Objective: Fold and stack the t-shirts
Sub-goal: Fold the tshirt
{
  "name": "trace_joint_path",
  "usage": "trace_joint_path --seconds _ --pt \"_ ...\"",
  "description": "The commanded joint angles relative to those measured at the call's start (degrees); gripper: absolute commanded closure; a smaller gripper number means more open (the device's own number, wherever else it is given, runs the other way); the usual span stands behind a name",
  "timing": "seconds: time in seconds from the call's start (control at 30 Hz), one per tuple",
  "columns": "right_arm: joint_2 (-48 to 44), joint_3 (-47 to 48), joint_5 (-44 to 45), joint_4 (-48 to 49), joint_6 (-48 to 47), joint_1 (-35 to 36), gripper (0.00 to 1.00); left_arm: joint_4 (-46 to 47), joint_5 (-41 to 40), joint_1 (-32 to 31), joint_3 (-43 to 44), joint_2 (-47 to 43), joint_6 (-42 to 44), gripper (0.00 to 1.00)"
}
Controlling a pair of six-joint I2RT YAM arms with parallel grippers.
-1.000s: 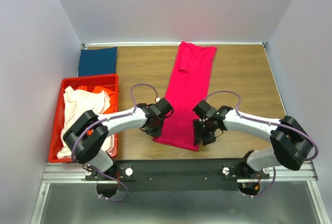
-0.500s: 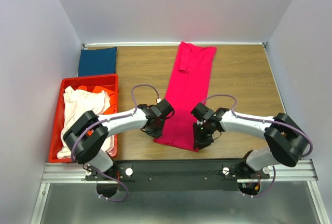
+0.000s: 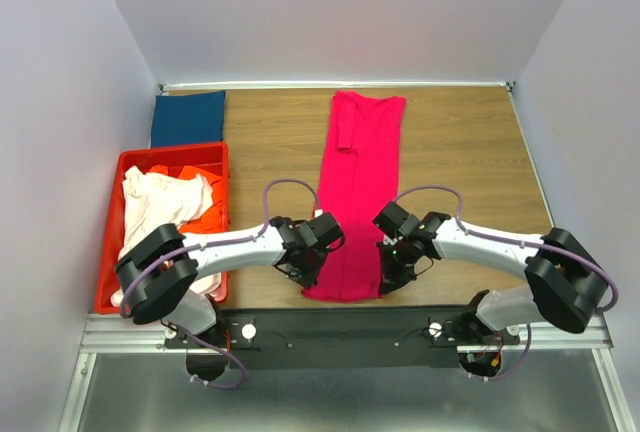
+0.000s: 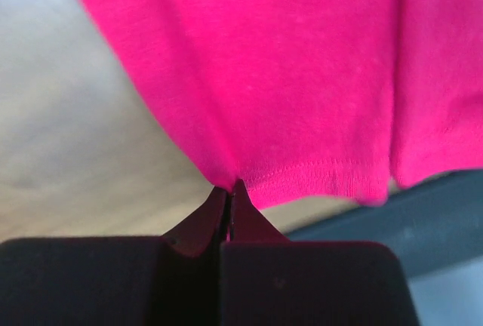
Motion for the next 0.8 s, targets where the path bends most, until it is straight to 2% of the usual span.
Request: trace_joint_path --seconds 0.0,0.13,0.23,0.43,0.57,0.67,0.77 --pt "-5.1 1.1 0.3 -5.5 -1.9 0.7 0.99 -4.1 5.4 -2.4 -1.1 -6.0 -2.9 1.0" --pt "-5.2 5.9 8.2 -8.3 -3.2 0.5 0.99 -2.2 4.8 0.2 2.9 -5.9 -0.9 1.0" --pt "-2.5 12.9 17.8 -8.5 -6.4 -1.2 0.99 1.7 3.6 3.4 7.8 -0.3 3.5 1.0" --pt "4.5 22.7 25.9 -8.3 -17.1 -11.5 0.99 6.9 -3.6 10.0 18.4 5.9 7.5 1.0" --pt "9.2 30.6 30.8 -5.1 -23.4 -18.5 0.99 9.8 -6.6 16.7 23.6 9.7 9.0 1.0" --pt "12.9 33.3 32.5 0.9 -26.6 -20.8 0.99 12.4 -9.9 18.7 28.4 12.5 10.2 1.0" --pt "16.3 35.8 32.7 3.1 -27.9 -22.1 0.99 15.0 -9.3 20.3 30.8 16.7 11.2 1.0"
